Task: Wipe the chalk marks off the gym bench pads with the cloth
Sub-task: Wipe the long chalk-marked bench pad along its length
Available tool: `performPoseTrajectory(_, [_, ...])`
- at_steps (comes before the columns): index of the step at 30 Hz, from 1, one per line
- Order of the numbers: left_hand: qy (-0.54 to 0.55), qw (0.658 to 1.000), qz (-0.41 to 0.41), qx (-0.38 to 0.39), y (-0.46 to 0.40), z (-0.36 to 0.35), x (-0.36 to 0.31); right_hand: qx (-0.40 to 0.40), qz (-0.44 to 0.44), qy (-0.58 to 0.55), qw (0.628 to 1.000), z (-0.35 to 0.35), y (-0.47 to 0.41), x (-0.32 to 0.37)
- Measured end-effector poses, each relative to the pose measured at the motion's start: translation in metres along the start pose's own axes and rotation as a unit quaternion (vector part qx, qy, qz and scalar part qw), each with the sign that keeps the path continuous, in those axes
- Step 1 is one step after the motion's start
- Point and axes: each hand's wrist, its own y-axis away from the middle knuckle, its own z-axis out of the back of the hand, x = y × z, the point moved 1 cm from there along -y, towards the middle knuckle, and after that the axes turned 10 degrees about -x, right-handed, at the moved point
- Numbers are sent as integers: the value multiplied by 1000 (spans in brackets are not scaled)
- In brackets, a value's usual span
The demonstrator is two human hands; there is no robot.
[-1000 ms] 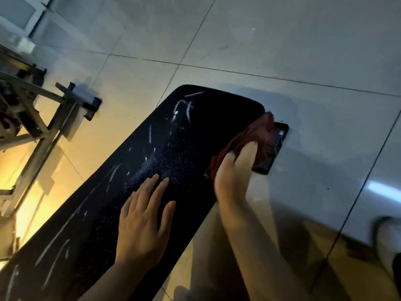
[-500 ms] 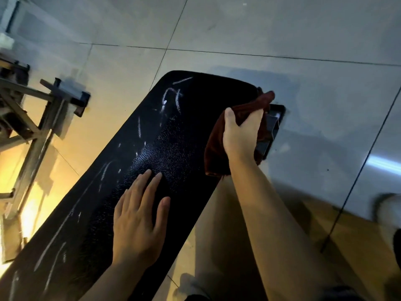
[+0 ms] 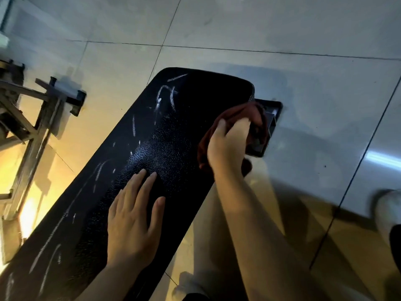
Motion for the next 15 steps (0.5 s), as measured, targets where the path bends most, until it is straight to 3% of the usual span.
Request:
performPoseTrajectory(4, [-3, 1000, 2, 6, 0, -1, 1, -25, -15, 3, 1000, 3, -31, 18])
performPoseTrajectory(11, [-4, 1000, -6, 5, -2, 0, 0, 22, 85, -24, 996, 30, 78, -14])
performPoseTrajectory(15, [-1, 1000, -4, 9, -1, 0, 2, 31, 56, -22, 998, 24, 67, -13])
